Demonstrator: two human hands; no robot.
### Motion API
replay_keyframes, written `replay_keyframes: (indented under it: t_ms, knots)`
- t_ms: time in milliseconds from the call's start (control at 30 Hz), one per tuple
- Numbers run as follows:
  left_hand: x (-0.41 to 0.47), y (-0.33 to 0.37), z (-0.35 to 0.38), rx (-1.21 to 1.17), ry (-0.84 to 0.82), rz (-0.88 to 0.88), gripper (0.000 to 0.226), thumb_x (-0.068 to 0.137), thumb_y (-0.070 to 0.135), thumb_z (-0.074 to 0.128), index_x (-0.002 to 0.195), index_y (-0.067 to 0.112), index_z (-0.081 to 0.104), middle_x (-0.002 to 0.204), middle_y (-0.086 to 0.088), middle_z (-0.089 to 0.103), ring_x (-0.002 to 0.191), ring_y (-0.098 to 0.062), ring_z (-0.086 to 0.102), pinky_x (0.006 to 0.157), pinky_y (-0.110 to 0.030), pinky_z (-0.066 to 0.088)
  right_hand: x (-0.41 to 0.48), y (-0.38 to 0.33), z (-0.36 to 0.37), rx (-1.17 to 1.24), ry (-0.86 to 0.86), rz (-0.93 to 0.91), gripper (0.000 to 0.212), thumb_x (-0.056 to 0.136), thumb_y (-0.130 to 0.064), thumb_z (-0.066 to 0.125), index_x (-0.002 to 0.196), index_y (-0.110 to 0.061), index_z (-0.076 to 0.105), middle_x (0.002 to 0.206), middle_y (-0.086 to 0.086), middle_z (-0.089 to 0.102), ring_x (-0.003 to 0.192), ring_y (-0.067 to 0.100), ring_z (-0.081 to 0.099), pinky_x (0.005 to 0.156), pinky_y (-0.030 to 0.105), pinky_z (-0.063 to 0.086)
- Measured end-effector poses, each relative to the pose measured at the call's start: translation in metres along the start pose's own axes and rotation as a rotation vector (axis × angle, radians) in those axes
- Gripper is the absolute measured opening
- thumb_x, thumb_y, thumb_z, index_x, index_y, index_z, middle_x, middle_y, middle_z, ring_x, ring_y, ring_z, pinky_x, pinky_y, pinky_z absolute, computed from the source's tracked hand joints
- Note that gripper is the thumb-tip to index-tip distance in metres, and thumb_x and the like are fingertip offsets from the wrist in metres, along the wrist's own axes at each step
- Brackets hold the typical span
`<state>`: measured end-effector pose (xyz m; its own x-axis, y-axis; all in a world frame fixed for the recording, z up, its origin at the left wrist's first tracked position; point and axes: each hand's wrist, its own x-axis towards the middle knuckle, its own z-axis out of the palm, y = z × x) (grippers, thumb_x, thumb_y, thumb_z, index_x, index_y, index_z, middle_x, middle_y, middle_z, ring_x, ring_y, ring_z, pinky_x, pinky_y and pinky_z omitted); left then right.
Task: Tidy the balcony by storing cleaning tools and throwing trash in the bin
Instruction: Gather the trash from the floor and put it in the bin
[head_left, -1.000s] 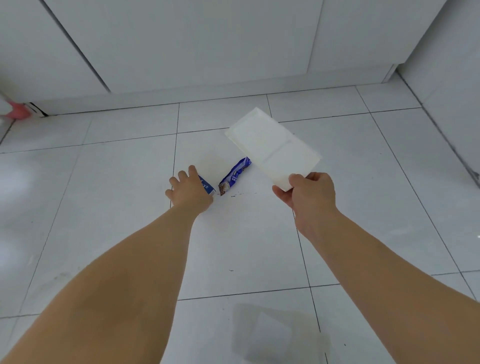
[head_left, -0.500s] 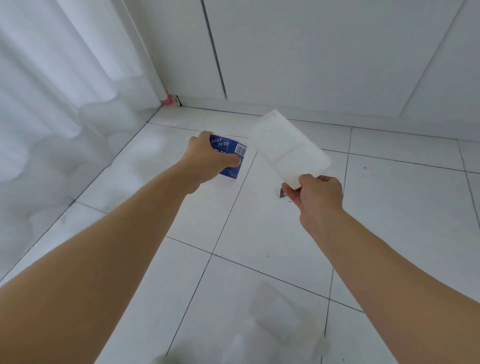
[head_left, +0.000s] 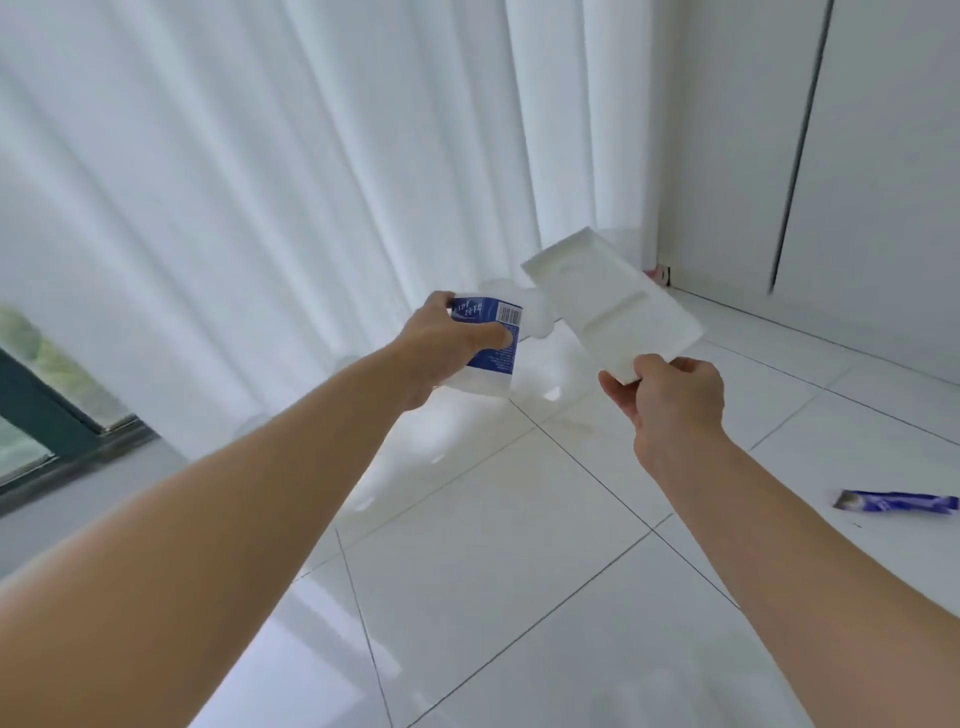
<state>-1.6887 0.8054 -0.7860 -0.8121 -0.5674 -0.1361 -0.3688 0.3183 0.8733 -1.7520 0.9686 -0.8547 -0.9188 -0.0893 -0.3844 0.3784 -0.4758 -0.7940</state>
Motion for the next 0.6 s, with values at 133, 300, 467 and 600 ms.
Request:
replay_keyframes:
  t_ms: [133, 300, 467, 600]
  knots:
    - [-0.021, -0.018, -0.066, -0.046, 0.056, 0.049, 0.055, 0.073, 0.019, 0.074, 0.121, 0.022, 0.048, 0.108, 0.002, 0.063, 0.098, -0.02, 0.066, 0.084, -0.037, 0.053, -0.034, 0.021, 0.046, -0.072, -0.056, -0.074, 0.016, 0.085, 0.001, 0.049, 0.098, -0.008, 0.044, 0.109, 0.013, 0.052, 0.039, 0.011, 0.062, 0.083, 0.038, 0.058]
    - [-0.052, -0.067, -0.179, -0.102, 0.146, 0.061, 0.054, 0.074, 0.019, 0.074, 0.121, 0.023, 0.048, 0.099, 0.006, 0.063, 0.093, -0.019, 0.066, 0.08, -0.032, 0.051, -0.095, 0.076, 0.131, -0.171, -0.173, -0.074, 0.013, 0.085, 0.0, 0.05, 0.091, -0.009, 0.043, 0.103, 0.013, 0.051, 0.062, 0.024, 0.067, 0.06, 0.025, 0.059]
    - [-0.089, -0.147, -0.319, -0.157, 0.351, 0.043, 0.06, 0.077, 0.016, 0.073, 0.128, 0.02, 0.044, 0.093, 0.008, 0.061, 0.078, -0.008, 0.06, 0.063, -0.021, 0.044, -0.174, 0.161, 0.235, -0.299, -0.341, -0.067, 0.014, 0.086, -0.001, 0.049, 0.093, -0.01, 0.041, 0.102, 0.011, 0.049, 0.063, 0.024, 0.065, 0.058, 0.021, 0.056]
    - [-0.138, -0.234, -0.436, -0.178, 0.539, -0.009, 0.067, 0.076, 0.013, 0.074, 0.134, 0.014, 0.04, 0.1, 0.003, 0.061, 0.084, -0.01, 0.061, 0.07, -0.02, 0.047, -0.254, 0.245, 0.321, -0.39, -0.502, -0.032, 0.014, 0.088, -0.001, 0.05, 0.095, -0.01, 0.041, 0.099, 0.009, 0.044, 0.067, 0.027, 0.065, 0.063, 0.023, 0.058]
